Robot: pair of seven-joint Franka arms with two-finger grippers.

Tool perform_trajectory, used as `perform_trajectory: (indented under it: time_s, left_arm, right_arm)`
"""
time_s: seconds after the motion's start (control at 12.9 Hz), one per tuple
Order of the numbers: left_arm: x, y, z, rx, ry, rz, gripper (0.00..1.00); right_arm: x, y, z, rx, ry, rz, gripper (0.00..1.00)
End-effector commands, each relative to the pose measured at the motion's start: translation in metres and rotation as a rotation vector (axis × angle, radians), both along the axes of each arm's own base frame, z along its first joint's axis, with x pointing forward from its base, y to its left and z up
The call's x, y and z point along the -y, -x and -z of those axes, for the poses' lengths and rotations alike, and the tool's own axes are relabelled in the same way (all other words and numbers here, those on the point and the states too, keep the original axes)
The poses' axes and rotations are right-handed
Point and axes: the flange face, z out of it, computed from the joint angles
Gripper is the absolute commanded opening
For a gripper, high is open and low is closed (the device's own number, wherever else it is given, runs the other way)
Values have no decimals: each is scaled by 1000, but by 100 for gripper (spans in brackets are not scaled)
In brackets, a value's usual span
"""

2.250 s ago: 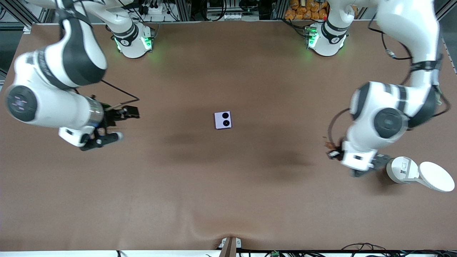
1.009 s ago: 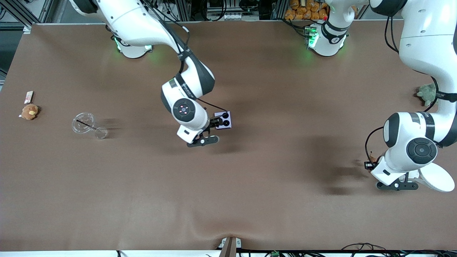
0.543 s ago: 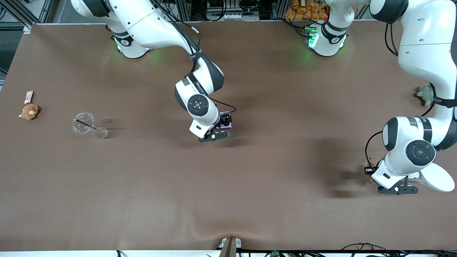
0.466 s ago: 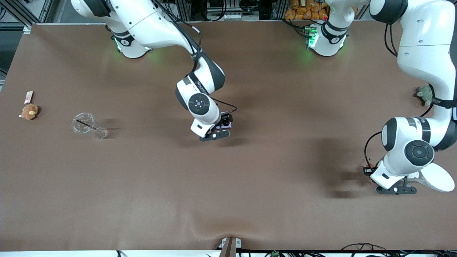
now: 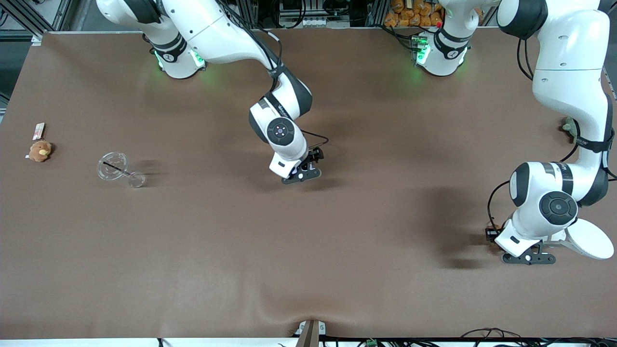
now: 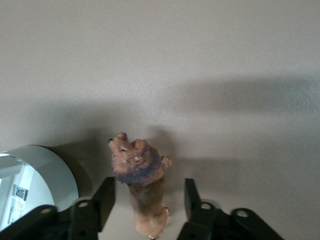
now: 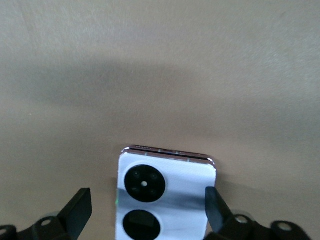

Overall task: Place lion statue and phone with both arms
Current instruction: 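Lower the lion beside the lamp while the right gripper grasps the phone, then open the left gripper and withdraw while the right gripper lifts the phone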

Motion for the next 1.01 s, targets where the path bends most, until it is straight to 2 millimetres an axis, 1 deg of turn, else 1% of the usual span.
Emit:
perform_trajectory:
  time_s: [0.0, 0.08, 0.16, 0.31, 0.39, 0.47, 0.62, 0.7, 0.78, 0.85, 0.93]
  left_arm:
    - [3, -4, -13, 23, 13, 0, 100]
    - [6, -3, -19, 24, 13, -1, 100]
    - [7, -2, -30, 24, 10, -3, 100]
    - [10, 4, -59, -13, -6, -10, 100]
    - [18, 7, -79, -26, -4, -8, 100]
    - [26, 11, -104, -35, -6, -10, 100]
    - [36, 18, -149, -25, 2, -9, 100]
    - [44, 23, -169, -27, 24, -15, 100]
    - [49, 29, -191, -19, 42, -25, 100]
    - [56, 38, -215, -25, 63, -32, 100]
    - [67, 48, -236, -35, 78, -25, 100]
  right_arm:
    - [6, 5, 11, -14, 8, 21, 100]
    - [6, 5, 11, -14, 8, 22, 100]
    - [5, 6, 11, -12, 4, 22, 100]
    - [6, 9, 15, -17, 14, 43, 100]
    - [6, 10, 18, -23, 21, 64, 100]
    - [6, 9, 19, -25, 24, 85, 100]
    - [6, 10, 18, -32, 31, 124, 100]
    - [5, 10, 17, -34, 35, 157, 100]
    - [4, 11, 20, -35, 40, 184, 100]
    - [-3, 18, 21, -38, 44, 196, 100]
    - [-4, 19, 21, -37, 45, 211, 100]
